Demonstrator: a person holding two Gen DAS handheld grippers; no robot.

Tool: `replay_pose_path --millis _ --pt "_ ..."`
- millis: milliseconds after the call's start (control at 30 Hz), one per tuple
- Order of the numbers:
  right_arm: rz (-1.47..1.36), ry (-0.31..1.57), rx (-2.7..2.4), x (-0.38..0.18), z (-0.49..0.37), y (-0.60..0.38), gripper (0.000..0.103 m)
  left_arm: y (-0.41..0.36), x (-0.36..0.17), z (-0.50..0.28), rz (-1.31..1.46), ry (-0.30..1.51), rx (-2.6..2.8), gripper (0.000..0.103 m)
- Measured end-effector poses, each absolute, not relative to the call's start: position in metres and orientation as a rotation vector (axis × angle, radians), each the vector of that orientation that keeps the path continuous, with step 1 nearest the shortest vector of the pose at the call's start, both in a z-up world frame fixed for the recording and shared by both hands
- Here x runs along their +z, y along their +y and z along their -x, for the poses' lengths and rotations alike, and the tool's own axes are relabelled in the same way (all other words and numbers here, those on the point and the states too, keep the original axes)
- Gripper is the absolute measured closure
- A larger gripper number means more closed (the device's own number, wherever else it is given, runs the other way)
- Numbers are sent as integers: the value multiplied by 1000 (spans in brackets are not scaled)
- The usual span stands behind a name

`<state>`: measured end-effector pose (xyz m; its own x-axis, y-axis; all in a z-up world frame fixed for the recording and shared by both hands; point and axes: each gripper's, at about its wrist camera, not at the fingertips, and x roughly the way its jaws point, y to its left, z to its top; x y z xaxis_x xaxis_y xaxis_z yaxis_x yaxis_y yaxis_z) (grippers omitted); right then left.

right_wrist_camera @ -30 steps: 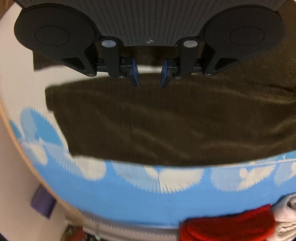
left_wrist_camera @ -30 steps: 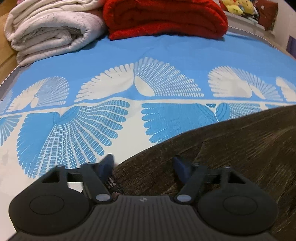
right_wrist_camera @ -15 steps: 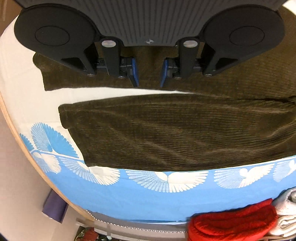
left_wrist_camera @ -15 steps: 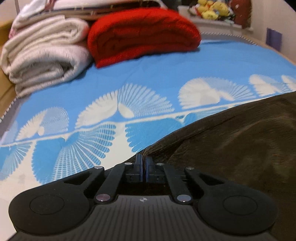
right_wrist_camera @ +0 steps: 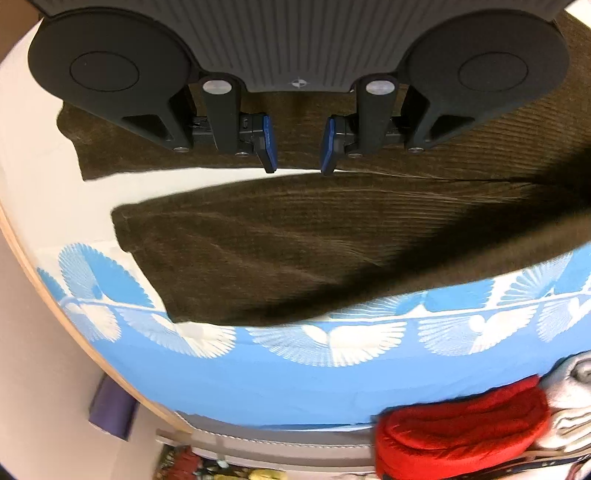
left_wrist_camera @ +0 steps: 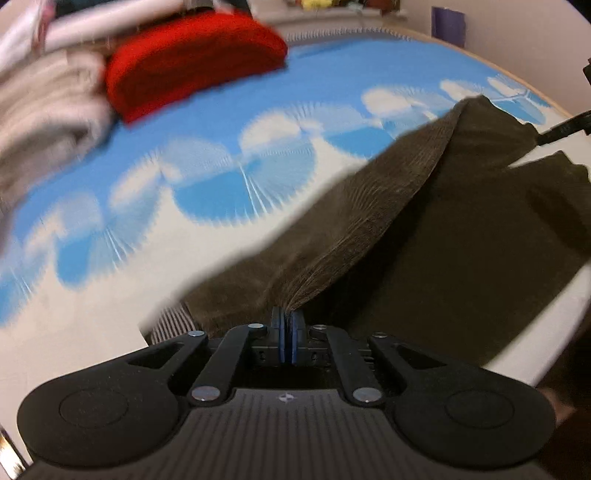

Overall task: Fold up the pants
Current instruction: 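Lift the waistband with the left gripper and fold it over the legs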

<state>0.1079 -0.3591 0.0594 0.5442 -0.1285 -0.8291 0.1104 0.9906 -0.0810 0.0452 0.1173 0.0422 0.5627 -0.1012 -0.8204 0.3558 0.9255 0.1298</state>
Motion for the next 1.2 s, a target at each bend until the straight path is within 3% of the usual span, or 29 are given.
replay_pose_path --millis 67,100,133,300,500,733,967,1100,1200 --pt "31 977 -124 61 -107 -354 76 136 32 -51 -178 1015 -208 97" --pt "28 977 -123 61 -107 -352 76 152 31 -56 -64 1043 -181 91" --pt "21 976 -125 62 -107 -352 76 169 31 -60 65 1060 -165 77" --pt "-37 956 -145 66 -109 -360 76 213 17 -72 390 1157 -95 52" --pt "-70 945 -170 65 -113 -369 76 221 -19 -96 453 1335 -44 42" --pt "-313 877 -189 72 -121 -392 73 224 -37 -113 477 1361 24 34" --pt "-577 836 -168 57 -145 -399 69 227 -43 -129 525 1366 139 37" --pt "-640 848 -179 41 -170 -392 69 229 -37 -134 497 1333 201 67" --pt "-665 876 -186 26 -192 -386 69 228 -27 -136 456 1282 204 73"
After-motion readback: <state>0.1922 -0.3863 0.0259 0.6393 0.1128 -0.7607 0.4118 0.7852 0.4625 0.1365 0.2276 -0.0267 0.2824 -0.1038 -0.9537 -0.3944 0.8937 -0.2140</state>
